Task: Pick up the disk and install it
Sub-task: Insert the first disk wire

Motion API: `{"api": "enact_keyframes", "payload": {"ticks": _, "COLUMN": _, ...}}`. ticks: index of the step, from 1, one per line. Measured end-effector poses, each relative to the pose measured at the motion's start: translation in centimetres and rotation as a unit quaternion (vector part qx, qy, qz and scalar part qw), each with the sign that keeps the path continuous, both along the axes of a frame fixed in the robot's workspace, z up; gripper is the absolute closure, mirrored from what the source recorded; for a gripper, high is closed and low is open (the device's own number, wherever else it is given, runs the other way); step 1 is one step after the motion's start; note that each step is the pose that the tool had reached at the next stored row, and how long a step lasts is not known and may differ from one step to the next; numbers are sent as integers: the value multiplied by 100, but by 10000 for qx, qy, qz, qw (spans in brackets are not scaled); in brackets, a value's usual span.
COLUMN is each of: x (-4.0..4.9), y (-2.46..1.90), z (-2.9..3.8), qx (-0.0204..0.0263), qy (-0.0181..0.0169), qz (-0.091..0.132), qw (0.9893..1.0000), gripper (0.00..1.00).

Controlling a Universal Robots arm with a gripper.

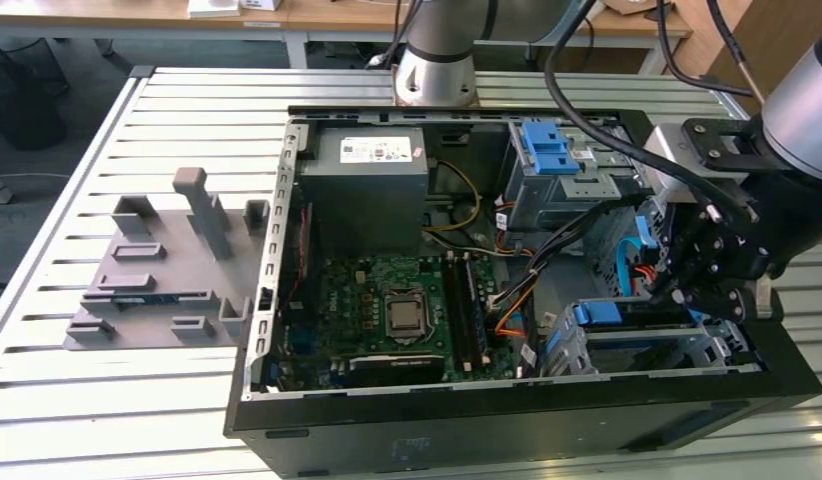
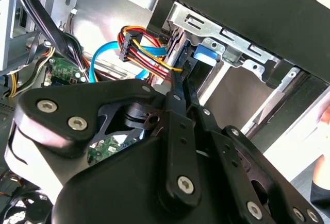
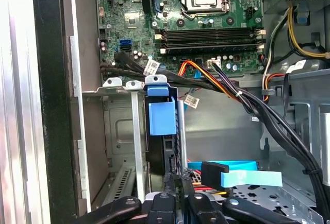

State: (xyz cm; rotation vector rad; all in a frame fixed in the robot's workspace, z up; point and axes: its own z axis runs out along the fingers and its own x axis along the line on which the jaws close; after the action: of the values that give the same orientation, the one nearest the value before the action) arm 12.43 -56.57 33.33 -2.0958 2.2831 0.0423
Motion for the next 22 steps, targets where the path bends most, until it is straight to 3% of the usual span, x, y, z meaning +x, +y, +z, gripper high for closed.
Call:
{"api": "enact_keyframes", "payload": {"ticks": 15, "x": 19, "y": 1, "z": -32, "qx": 3, "qy": 15, "qz": -7, "qw": 10000, "gripper": 83}}
{"api": "enact_keyframes", "payload": {"ticks": 16, "x": 19, "y": 0, "z": -28, "qx": 3, "qy": 16, "qz": -7, "qw": 10000, "gripper": 83}}
{"api": "enact_keyframes", "payload": {"ticks": 17, "x": 19, "y": 0, "z": -19, "qx": 1, "qy": 17, "qz": -7, "qw": 10000, "gripper": 76}}
{"api": "enact_keyframes", "payload": {"ticks": 22, "x": 19, "y": 0, "z": 32, "qx": 1, "qy": 19, "qz": -7, "qw": 10000, "gripper": 76}}
